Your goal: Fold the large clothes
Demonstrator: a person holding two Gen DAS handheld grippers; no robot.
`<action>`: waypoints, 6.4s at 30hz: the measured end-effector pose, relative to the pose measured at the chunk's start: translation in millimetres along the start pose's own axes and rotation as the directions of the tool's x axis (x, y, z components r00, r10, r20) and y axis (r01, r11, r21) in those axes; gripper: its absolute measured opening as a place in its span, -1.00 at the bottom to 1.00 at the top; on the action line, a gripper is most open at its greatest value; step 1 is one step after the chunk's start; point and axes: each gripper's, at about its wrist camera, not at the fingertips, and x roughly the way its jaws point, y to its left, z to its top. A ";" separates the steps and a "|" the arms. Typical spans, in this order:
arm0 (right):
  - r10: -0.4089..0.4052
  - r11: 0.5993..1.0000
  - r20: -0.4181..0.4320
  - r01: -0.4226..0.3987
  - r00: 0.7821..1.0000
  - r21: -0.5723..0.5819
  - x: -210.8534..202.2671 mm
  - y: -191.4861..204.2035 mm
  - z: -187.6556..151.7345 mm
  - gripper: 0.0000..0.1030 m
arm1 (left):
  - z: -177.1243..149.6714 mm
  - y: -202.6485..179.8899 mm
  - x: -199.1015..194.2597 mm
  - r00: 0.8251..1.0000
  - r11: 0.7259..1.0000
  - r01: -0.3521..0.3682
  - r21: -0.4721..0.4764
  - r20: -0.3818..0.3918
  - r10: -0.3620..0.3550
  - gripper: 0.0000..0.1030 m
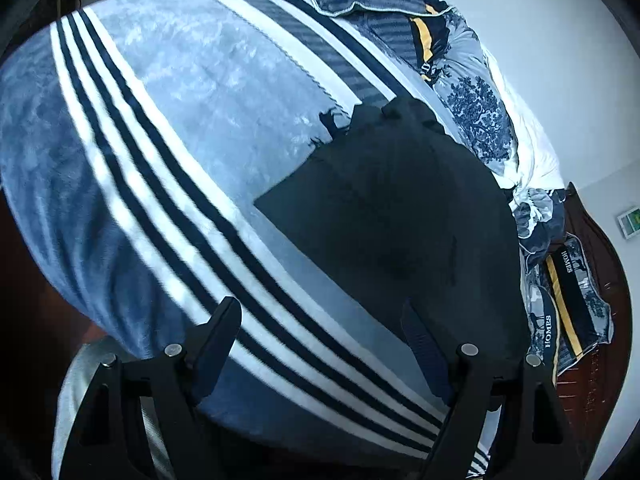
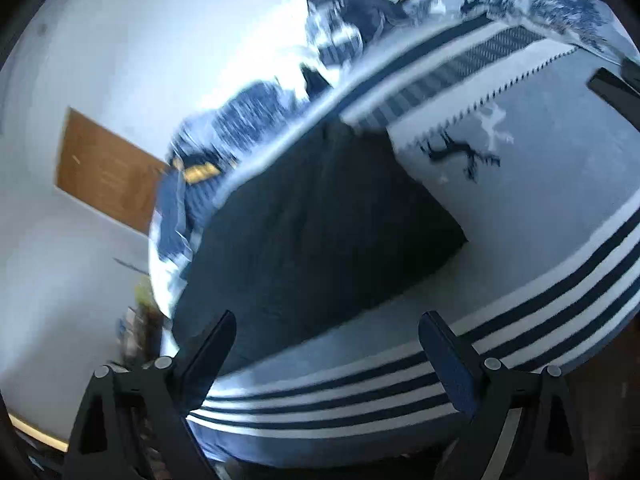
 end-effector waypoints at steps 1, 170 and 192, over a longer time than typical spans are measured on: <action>-0.003 1.000 -0.014 0.003 1.000 0.009 8.7 -4.1 -1.1 0.83 | 1.0 0.5 6.2 1.000 1.000 0.009 -0.010 -0.010 -0.009 0.60; -0.399 0.845 -0.013 0.361 0.917 -0.395 131.5 48.7 27.9 0.75 | 40.9 -120.4 128.6 0.902 0.742 -0.420 0.522 0.330 0.278 0.97; -0.254 0.965 -0.015 0.252 0.967 -0.076 -101.8 -53.2 -93.3 0.71 | -40.2 8.7 -76.4 0.936 0.867 -0.317 0.383 0.274 0.221 0.96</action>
